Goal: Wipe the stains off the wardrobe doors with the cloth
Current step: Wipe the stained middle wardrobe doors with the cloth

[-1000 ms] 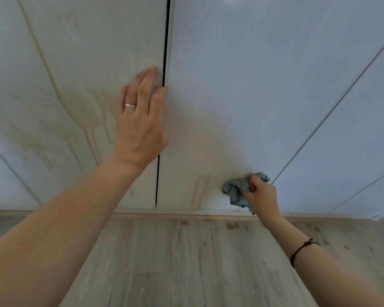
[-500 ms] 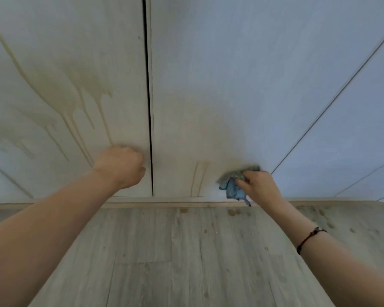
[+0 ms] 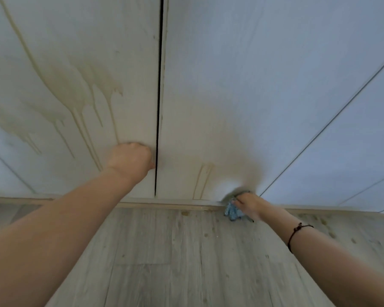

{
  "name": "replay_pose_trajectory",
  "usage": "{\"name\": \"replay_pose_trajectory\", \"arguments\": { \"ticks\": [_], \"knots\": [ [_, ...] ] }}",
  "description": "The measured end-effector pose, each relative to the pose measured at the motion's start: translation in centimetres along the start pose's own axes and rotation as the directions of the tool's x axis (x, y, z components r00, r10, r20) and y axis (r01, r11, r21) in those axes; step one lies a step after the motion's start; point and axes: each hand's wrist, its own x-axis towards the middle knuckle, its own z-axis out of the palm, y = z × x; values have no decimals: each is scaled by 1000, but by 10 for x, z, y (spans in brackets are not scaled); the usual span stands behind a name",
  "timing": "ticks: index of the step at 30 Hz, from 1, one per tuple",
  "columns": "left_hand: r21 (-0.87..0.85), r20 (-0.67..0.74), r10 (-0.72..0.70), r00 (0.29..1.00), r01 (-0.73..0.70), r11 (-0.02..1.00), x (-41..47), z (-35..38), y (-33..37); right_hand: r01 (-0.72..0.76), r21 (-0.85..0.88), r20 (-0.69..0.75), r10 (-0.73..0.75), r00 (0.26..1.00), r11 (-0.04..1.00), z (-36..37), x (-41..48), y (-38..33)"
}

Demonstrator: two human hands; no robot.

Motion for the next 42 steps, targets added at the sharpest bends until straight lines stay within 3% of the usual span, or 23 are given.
{"name": "replay_pose_trajectory", "arguments": {
  "ticks": [5, 8, 10, 13, 18, 26, 32, 35, 38, 42],
  "knots": [
    [-42, 16, -46, 999, 47, 998, 1, -4, 3, 164, -138, -89, -177, 980, 977, -58, -21, -29],
    [-74, 10, -50, 999, 50, 996, 1, -1, 1, 222, -169, -218, -256, 942, 960, -109, -52, -51],
    [-88, 21, -54, 998, 55, 995, 1, 1, 0, 234, -161, -347, -277, 896, 959, -145, -74, -64],
    [-80, 23, -56, 998, 57, 995, -1, -2, 1, 225, -3, -449, -202, 870, 974, -186, -97, -82],
    [-71, 22, -75, 997, 76, 995, 0, -3, 5, 198, 96, -319, -159, 934, 975, -176, -83, -86],
    [-66, -39, -40, 998, 38, 997, 8, 5, 3, 160, -128, 41, -156, 987, 979, -38, 6, -52],
    [-76, -9, -52, 999, 51, 996, 8, 9, 4, 101, -162, 158, -75, 985, 982, 10, 29, -42],
    [-94, 14, -68, 998, 69, 993, 8, 7, 5, 106, -132, 96, -94, 991, 986, 5, 25, -43],
    [-100, 32, -77, 997, 80, 992, 7, 4, 7, 157, -118, -92, -168, 981, 981, -27, 0, -50],
    [-127, 30, -70, 997, 73, 989, 3, 1, 7, 210, -143, -478, -253, 841, 967, -104, -58, -73]
  ]
}}
